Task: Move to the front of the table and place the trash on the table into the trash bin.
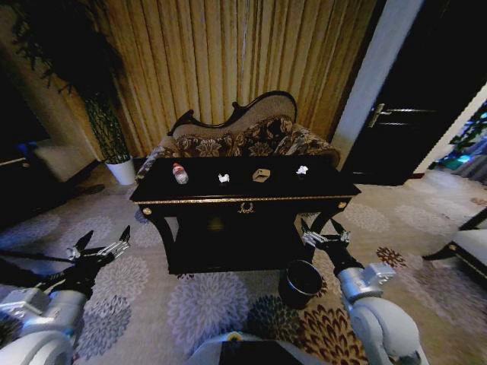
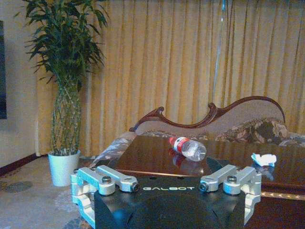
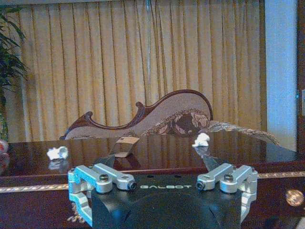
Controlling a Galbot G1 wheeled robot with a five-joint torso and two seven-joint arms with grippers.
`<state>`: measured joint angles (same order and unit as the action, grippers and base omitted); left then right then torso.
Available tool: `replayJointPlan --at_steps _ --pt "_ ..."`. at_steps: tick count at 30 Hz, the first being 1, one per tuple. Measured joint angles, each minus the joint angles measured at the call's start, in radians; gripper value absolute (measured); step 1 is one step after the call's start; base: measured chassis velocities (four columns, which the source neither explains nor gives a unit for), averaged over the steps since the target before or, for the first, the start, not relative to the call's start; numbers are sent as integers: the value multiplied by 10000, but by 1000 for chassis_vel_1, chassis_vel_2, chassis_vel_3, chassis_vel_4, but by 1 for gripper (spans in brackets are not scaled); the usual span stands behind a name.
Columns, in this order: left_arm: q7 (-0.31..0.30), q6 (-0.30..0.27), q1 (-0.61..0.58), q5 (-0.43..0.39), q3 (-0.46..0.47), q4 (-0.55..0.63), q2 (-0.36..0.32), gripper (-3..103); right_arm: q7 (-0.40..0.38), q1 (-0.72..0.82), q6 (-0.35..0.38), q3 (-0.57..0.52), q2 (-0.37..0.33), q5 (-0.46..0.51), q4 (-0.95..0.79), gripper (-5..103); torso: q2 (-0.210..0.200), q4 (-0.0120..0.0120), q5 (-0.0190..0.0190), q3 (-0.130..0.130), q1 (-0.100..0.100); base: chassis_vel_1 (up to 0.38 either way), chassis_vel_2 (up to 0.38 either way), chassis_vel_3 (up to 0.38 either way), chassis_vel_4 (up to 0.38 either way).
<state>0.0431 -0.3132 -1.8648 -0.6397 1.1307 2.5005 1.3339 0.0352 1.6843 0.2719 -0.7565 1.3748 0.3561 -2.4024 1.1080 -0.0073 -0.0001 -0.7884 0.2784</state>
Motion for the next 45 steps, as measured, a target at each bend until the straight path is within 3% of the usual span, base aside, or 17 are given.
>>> replayJointPlan --at_steps 21,31,39,45 --pt "80 6 -39 2 57 -3 75 100 -5 -16 -62 49 10 2 9 100 0 2 2 1 -1 -191 187 193 -189" --pt "74 42 -54 -19 58 -6 121 100 -9 -25 -418 183 -123 -82 184 100 -4 2 0 -2 7 -120 131 126 -137" --pt "74 44 -95 -160 277 -5 106 100 -537 -473 294 291 -710 301 325 100 4 3 3 4 -7 7 -14 -8 20" --pt "74 46 -160 -363 597 -5 69 100 -1146 -1236 1165 467 -1533 1596 701 100 0 1 1 0 -1 0 0 0 0"
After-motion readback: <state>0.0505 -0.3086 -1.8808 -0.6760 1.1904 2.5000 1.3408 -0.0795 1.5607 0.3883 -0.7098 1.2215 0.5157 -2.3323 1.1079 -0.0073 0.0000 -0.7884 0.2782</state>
